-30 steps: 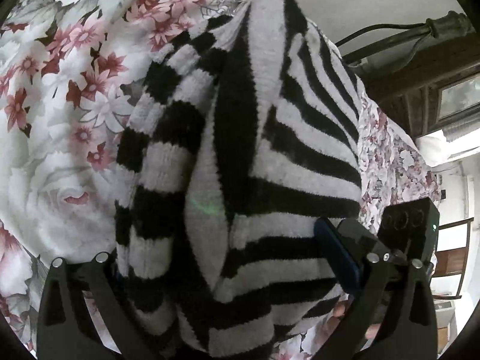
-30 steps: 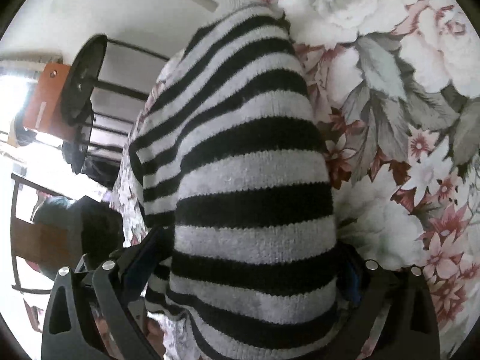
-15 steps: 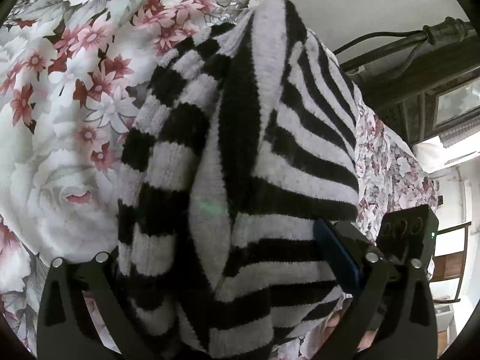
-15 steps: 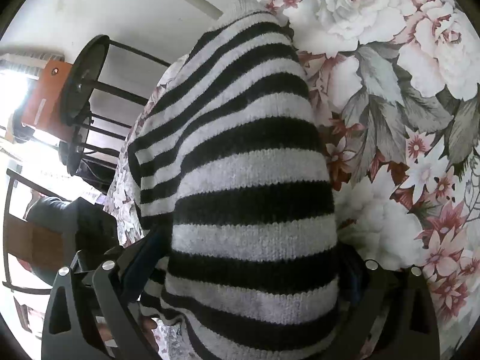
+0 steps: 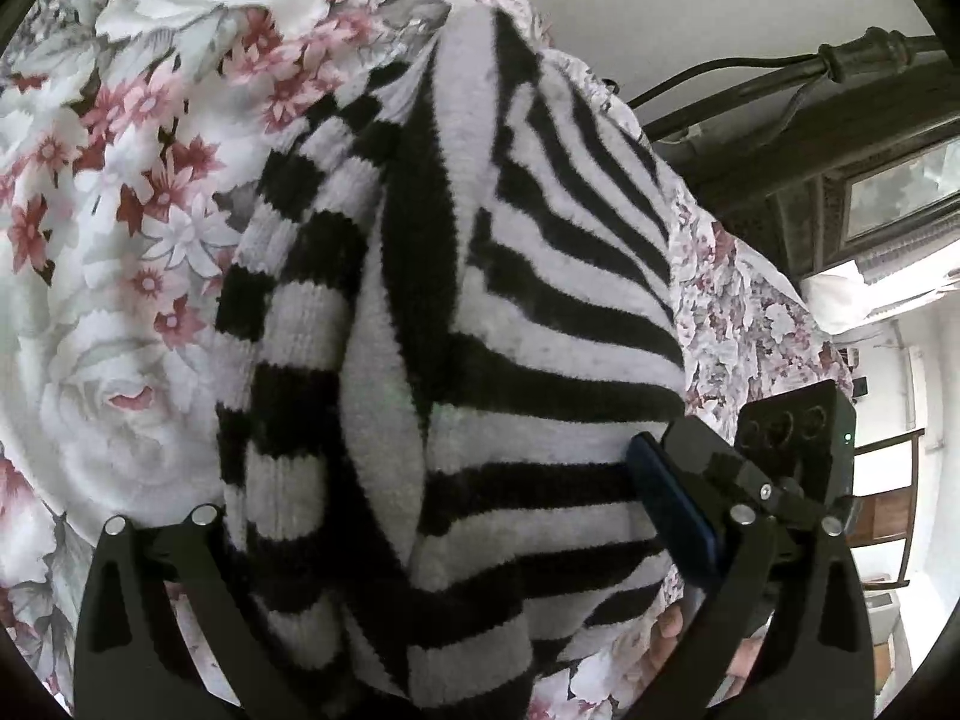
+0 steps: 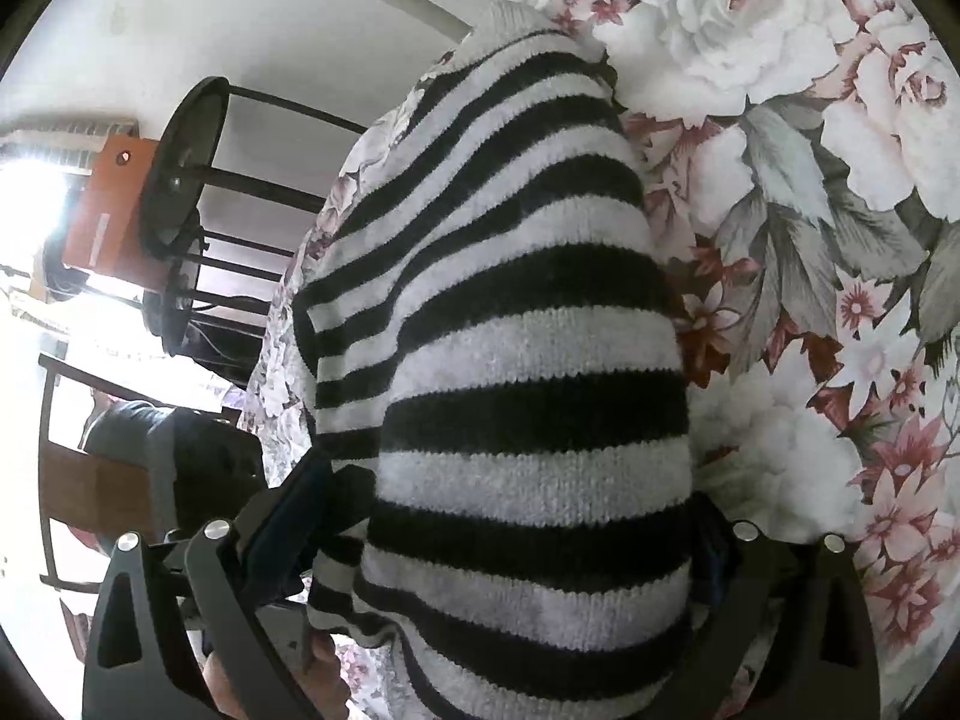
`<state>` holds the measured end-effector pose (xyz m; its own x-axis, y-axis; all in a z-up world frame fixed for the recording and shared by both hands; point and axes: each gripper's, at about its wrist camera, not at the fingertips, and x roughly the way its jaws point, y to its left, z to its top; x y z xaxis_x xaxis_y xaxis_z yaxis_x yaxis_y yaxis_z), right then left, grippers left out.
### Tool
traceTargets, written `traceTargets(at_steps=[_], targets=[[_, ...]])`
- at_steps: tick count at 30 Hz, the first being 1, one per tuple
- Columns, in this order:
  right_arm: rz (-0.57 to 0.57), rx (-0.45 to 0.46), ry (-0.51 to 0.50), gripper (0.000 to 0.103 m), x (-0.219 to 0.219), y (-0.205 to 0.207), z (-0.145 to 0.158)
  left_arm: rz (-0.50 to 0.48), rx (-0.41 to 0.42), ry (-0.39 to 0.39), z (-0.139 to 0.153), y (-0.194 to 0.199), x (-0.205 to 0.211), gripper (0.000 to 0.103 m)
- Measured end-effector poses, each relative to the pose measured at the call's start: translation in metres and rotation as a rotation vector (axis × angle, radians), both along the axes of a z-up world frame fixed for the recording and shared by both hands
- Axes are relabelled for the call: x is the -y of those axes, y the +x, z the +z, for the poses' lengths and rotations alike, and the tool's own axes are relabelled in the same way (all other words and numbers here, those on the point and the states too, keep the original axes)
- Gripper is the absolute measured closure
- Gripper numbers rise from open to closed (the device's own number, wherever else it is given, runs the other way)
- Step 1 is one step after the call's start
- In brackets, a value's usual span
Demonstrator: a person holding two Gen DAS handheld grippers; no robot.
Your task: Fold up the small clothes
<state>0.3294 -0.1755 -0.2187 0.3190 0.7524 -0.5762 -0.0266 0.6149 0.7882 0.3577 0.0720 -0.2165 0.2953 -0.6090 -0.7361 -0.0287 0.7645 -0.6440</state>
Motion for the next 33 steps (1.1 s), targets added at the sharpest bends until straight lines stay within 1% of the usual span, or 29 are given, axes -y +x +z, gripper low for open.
traceTargets(at_steps=[2,3,4,6,7,8,9,11,13,14,16,18,21,22,23,28,30,32,33], targets=[[-0.001,0.007,0.023,0.003,0.002,-0.001,0.004,-0.009,0.028,-0.003,0.008,-0.001,0.002,0.005],[0.0,0.009,0.034,0.003,0.004,0.0,0.006,-0.02,0.034,0.002,0.008,-0.004,0.001,0.005],[0.006,-0.008,0.074,0.003,0.005,0.0,0.004,-0.037,0.039,0.019,0.009,-0.004,0.005,0.005],[0.005,-0.07,0.127,0.003,0.009,0.0,-0.008,-0.072,0.037,0.097,0.007,-0.006,0.015,0.004],[-0.021,-0.101,0.151,0.006,0.014,-0.001,-0.017,-0.072,0.033,0.1,0.005,-0.006,0.015,0.004],[-0.033,-0.109,0.155,0.009,0.017,-0.002,-0.021,-0.06,0.02,0.097,0.001,-0.006,0.013,0.004],[-0.041,-0.119,0.143,0.014,0.02,-0.002,-0.024,-0.044,0.007,0.087,-0.002,-0.005,0.009,0.004],[-0.069,-0.138,0.143,0.014,0.024,-0.004,-0.027,0.009,-0.035,0.046,-0.011,-0.003,-0.002,0.004],[-0.091,-0.165,0.157,0.013,0.026,-0.004,-0.029,0.047,-0.057,-0.009,-0.019,-0.002,-0.01,0.004],[-0.095,-0.182,0.165,0.013,0.028,-0.004,-0.031,0.047,-0.061,-0.015,-0.02,-0.002,-0.012,0.004],[-0.106,-0.21,0.215,0.006,0.032,-0.002,-0.035,0.028,-0.06,0.003,-0.018,-0.002,-0.009,0.004],[-0.088,-0.218,0.235,0.004,0.032,0.0,-0.036,0.021,-0.052,0.007,-0.016,-0.002,-0.007,0.004],[-0.008,-0.207,0.157,0.003,0.021,0.002,-0.033,0.001,-0.045,0.009,-0.014,-0.002,-0.004,0.005],[0.009,-0.187,0.125,0.003,0.017,0.001,-0.03,-0.004,-0.046,0.014,-0.015,-0.002,-0.004,0.005],[0.006,-0.18,0.114,0.003,0.017,0.0,-0.03,-0.005,-0.047,0.014,-0.015,-0.001,-0.004,0.005],[-0.01,-0.193,0.124,0.005,0.022,-0.004,-0.033,-0.003,-0.046,0.012,-0.013,-0.001,0.0,0.005],[0.002,-0.188,0.11,0.005,0.02,-0.004,-0.033,-0.008,-0.047,0.019,-0.011,0.003,0.013,0.005],[-0.008,-0.176,0.099,0.009,0.016,-0.003,-0.028,-0.011,-0.045,0.032,-0.01,0.003,0.02,0.005],[-0.019,-0.17,0.093,0.015,0.015,-0.004,-0.026,-0.011,-0.038,0.044,-0.009,0.003,0.024,0.006]])
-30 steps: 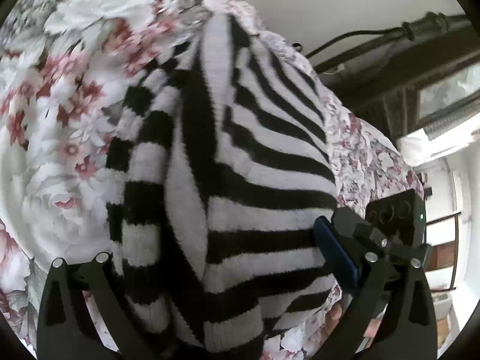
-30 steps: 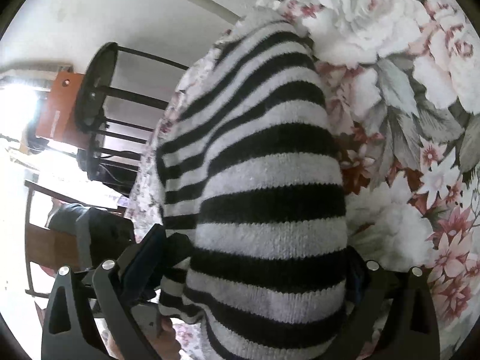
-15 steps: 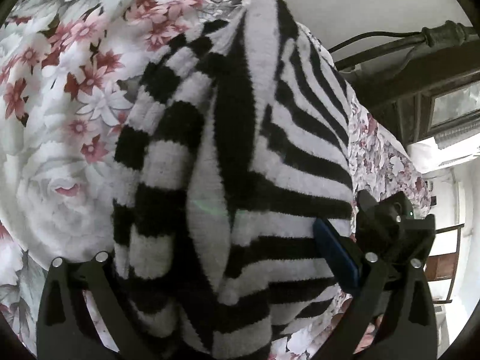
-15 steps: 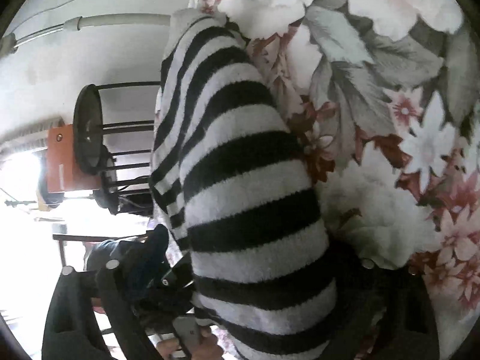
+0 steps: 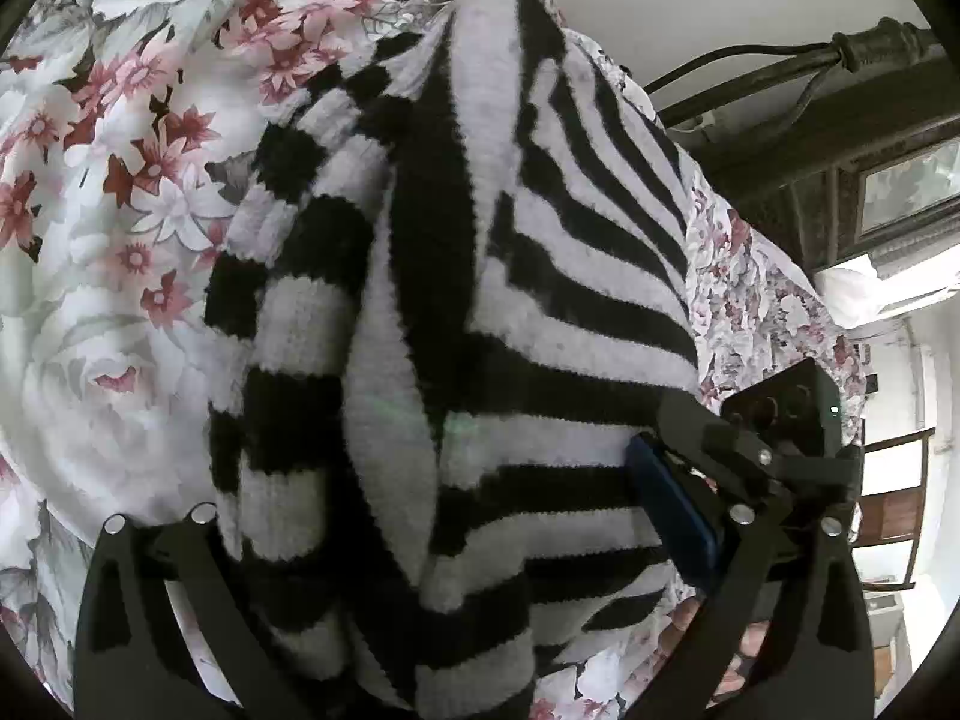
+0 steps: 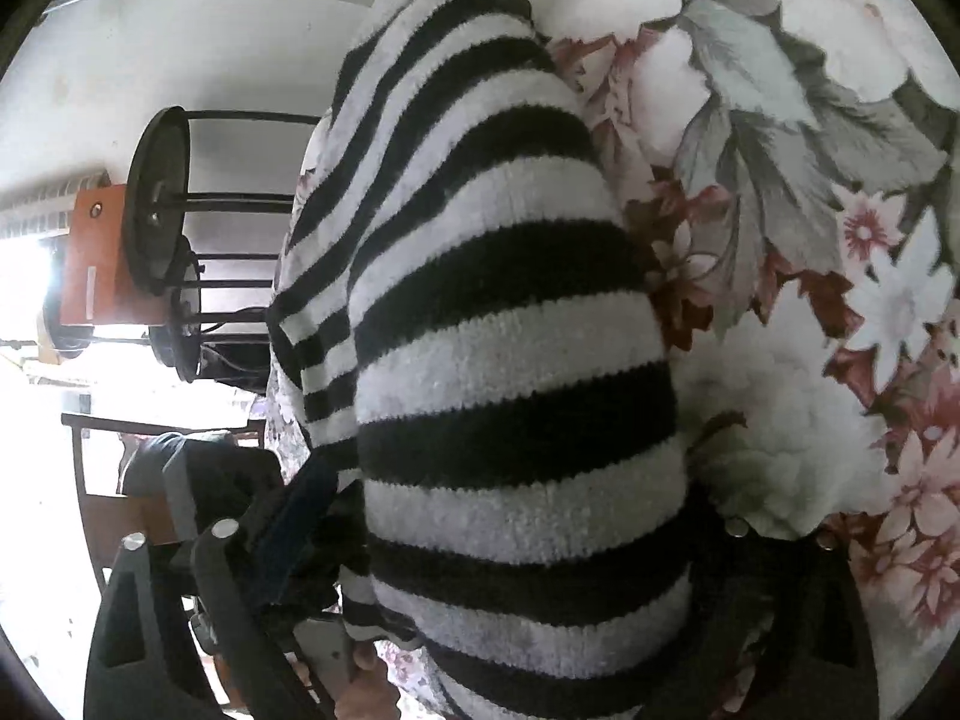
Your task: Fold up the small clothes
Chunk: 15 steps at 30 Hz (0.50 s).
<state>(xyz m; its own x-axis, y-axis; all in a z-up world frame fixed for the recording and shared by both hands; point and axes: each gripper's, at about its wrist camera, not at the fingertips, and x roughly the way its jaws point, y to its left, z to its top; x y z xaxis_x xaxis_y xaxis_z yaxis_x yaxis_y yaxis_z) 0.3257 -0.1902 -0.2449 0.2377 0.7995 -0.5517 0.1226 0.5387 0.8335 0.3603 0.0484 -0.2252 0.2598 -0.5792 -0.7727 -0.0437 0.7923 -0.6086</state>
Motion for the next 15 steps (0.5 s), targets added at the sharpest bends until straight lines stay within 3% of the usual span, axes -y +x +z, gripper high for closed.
traceTargets(at_steps=[4,6,12,15], targets=[[-0.015,0.047,-0.055,0.036,-0.002,-0.002,0.014,-0.025,0.05,0.067,0.011,-0.005,0.014,0.011],[-0.017,0.062,-0.083,0.041,0.001,-0.003,0.017,-0.015,0.074,0.061,0.018,-0.009,0.017,0.015],[0.035,0.169,-0.204,0.046,-0.007,-0.009,0.05,0.035,0.1,-0.001,0.032,-0.016,0.017,0.018],[0.032,0.194,-0.221,0.046,0.0,-0.013,0.064,0.029,0.125,0.01,0.044,-0.02,0.026,0.019]])
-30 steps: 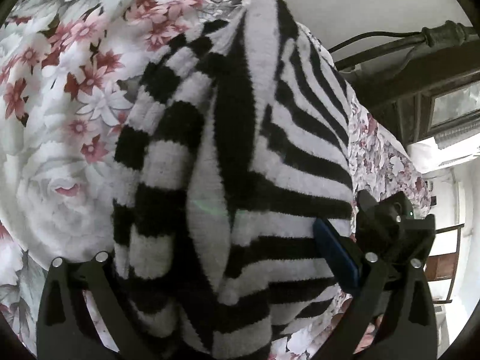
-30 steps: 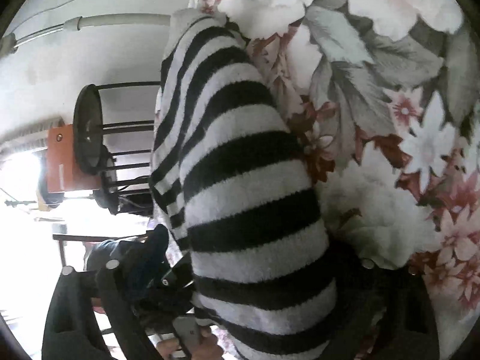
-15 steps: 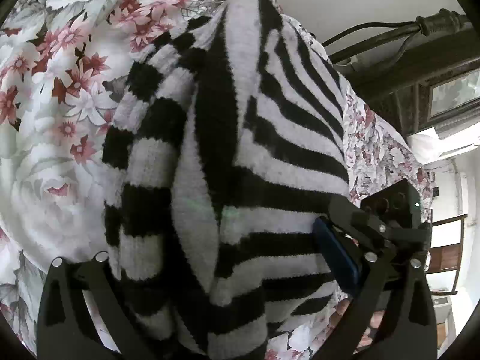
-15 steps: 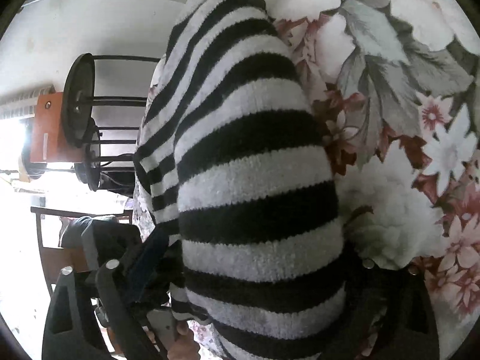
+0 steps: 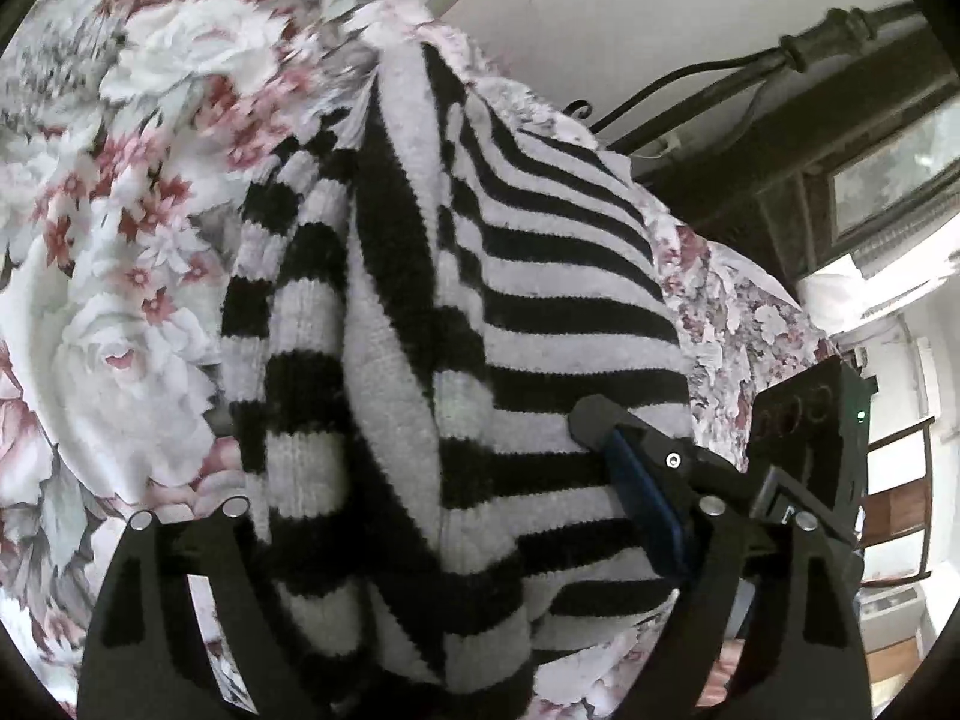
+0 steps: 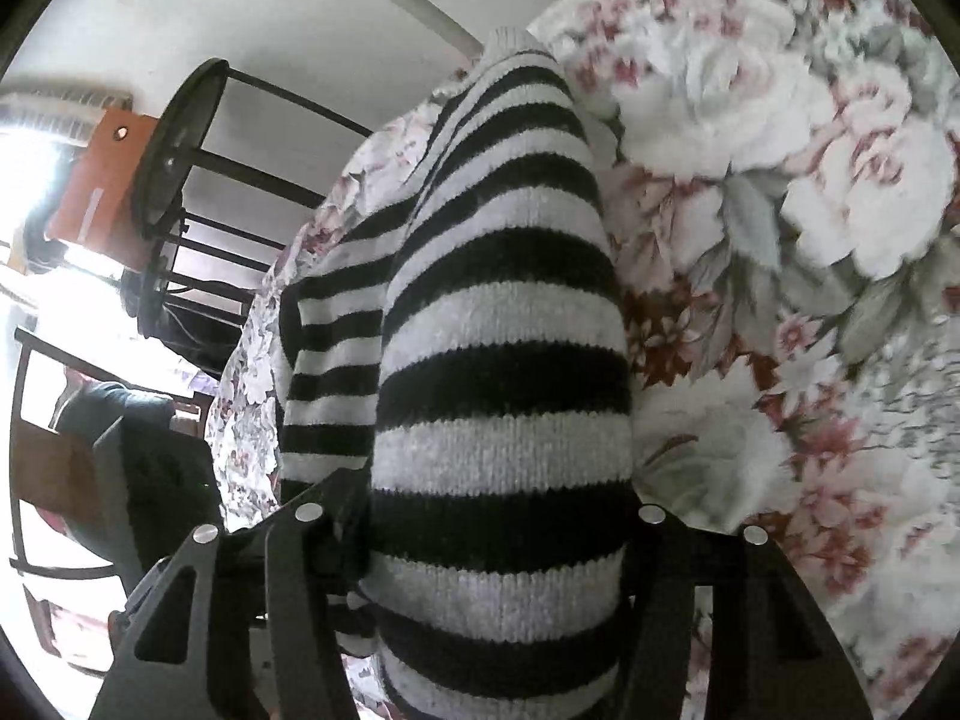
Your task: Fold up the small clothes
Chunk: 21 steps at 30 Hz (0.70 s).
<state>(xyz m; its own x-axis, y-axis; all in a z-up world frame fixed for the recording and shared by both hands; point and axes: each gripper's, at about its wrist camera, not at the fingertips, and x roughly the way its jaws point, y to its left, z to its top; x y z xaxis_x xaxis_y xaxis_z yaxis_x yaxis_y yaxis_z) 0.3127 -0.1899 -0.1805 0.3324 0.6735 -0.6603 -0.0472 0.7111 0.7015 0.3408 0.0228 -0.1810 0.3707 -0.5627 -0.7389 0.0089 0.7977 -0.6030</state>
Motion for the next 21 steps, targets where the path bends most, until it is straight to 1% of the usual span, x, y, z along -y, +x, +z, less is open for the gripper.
traceTargets(at_steps=[2,7,12,17,19,21], targets=[[-0.013,-0.001,0.011,0.046,0.009,-0.003,0.005,-0.008,0.02,0.015,0.011,-0.004,0.01,0.019],[-0.032,0.03,0.004,0.046,0.03,-0.011,0.027,-0.017,0.055,0.007,0.034,-0.011,0.031,0.019],[-0.056,0.062,0.007,0.046,0.061,-0.023,0.052,-0.044,0.087,0.007,0.056,-0.018,0.058,0.019],[-0.089,0.08,0.003,0.046,0.102,-0.039,0.068,-0.111,0.111,0.004,0.072,-0.025,0.098,0.019],[-0.105,0.086,0.0,0.046,0.118,-0.045,0.073,-0.132,0.118,0.0,0.076,-0.029,0.106,0.019],[-0.128,0.092,-0.008,0.046,0.137,-0.052,0.079,-0.157,0.116,-0.011,0.081,-0.03,0.128,0.019]])
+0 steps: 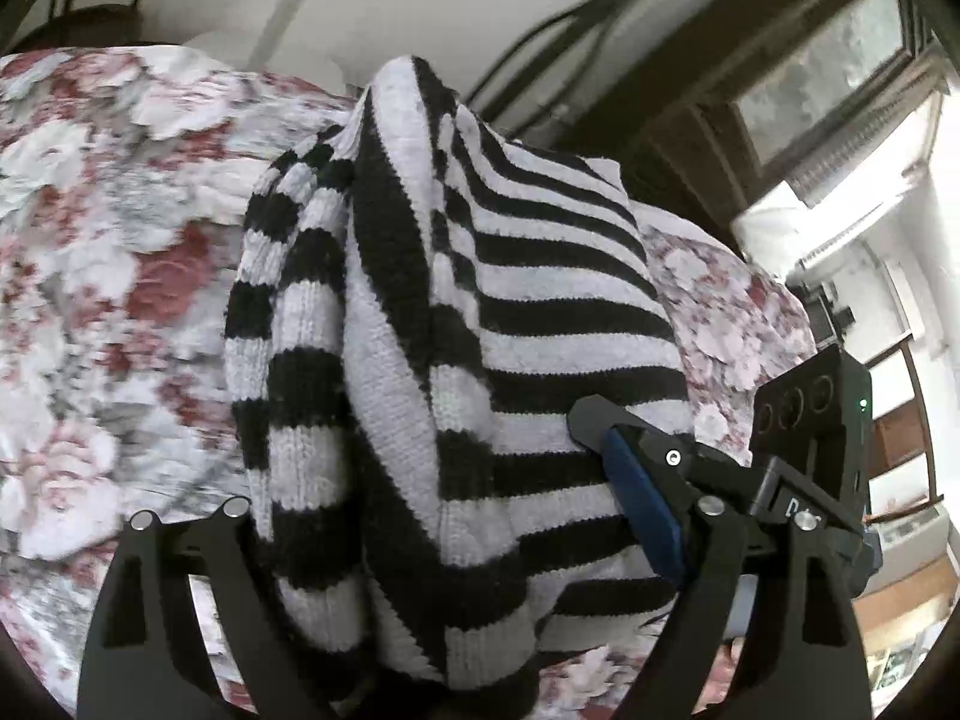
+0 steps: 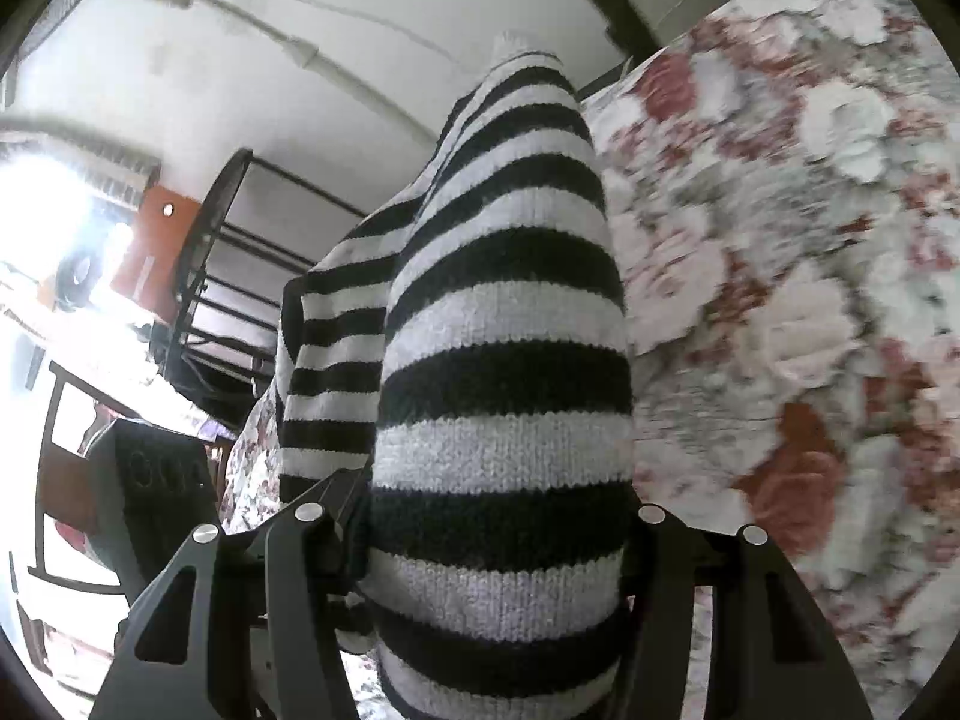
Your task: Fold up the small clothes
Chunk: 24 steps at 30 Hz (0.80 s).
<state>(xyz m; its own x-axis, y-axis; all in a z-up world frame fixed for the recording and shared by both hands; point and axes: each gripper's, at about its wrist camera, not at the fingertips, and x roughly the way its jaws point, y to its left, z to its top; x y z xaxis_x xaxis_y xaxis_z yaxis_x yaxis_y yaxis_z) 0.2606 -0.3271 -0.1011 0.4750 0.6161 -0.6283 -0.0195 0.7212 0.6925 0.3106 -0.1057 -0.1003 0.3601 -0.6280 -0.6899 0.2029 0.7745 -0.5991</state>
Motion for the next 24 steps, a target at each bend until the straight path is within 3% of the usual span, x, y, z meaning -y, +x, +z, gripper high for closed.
traceTargets(at_steps=[13,24], targets=[[-0.224,0.031,-0.005,0.046,0.152,-0.065,0.02,-0.253,0.039,-0.009,0.018,-0.029,0.161,0.019],[-0.428,0.041,-0.061,0.046,0.27,-0.137,0.029,-0.438,0.044,-0.072,0.011,-0.08,0.306,0.019]])
